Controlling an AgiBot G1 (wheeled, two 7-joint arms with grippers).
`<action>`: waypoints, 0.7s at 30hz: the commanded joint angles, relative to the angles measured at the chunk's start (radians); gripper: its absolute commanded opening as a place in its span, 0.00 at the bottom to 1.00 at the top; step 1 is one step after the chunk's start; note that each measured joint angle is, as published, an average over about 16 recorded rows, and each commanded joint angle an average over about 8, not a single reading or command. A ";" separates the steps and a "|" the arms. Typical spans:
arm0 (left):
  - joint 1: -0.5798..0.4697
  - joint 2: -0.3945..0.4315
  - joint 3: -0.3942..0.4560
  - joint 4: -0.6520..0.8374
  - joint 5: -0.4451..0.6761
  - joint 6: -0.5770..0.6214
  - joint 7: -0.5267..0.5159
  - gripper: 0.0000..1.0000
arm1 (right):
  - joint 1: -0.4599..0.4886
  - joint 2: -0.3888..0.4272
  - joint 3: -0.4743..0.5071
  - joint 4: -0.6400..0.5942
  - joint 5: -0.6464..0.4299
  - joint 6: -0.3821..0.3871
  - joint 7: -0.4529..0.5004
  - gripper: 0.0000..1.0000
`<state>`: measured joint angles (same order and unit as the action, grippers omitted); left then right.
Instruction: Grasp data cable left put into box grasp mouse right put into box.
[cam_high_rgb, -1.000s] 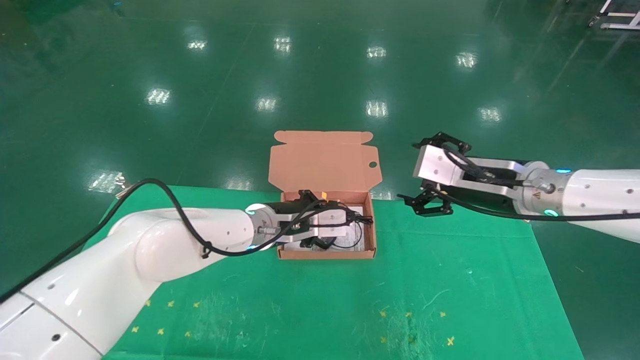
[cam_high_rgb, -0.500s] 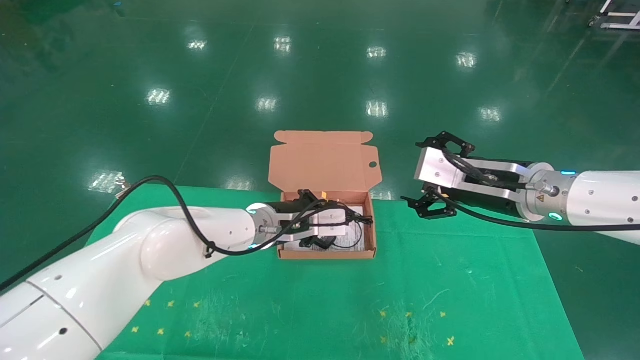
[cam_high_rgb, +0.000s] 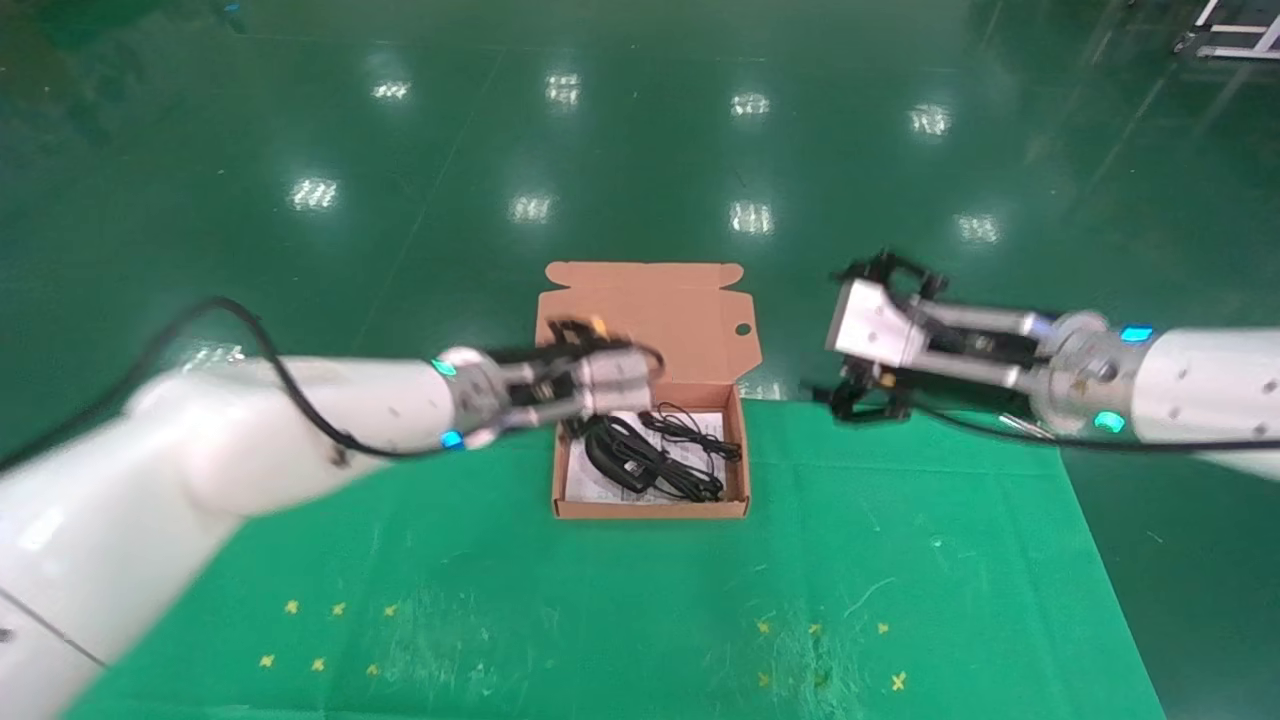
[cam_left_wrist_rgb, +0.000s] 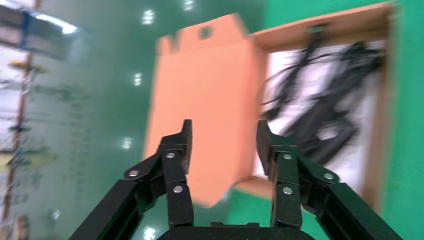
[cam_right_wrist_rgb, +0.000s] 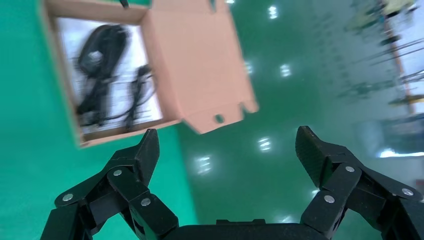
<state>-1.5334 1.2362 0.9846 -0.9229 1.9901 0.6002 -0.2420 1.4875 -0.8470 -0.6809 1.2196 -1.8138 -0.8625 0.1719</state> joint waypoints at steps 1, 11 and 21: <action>-0.022 -0.036 -0.017 -0.033 -0.007 0.008 -0.017 1.00 | 0.018 -0.001 0.003 0.002 -0.006 0.002 -0.010 1.00; -0.040 -0.131 -0.080 -0.128 -0.079 0.054 -0.050 1.00 | 0.068 -0.005 -0.002 -0.010 -0.007 -0.064 -0.020 1.00; 0.045 -0.216 -0.187 -0.168 -0.282 0.199 -0.032 1.00 | -0.010 0.034 0.063 0.002 0.171 -0.158 -0.014 1.00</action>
<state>-1.4878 1.0202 0.7972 -1.0912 1.7077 0.7997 -0.2743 1.4775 -0.8129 -0.6175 1.2219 -1.6426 -1.0205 0.1577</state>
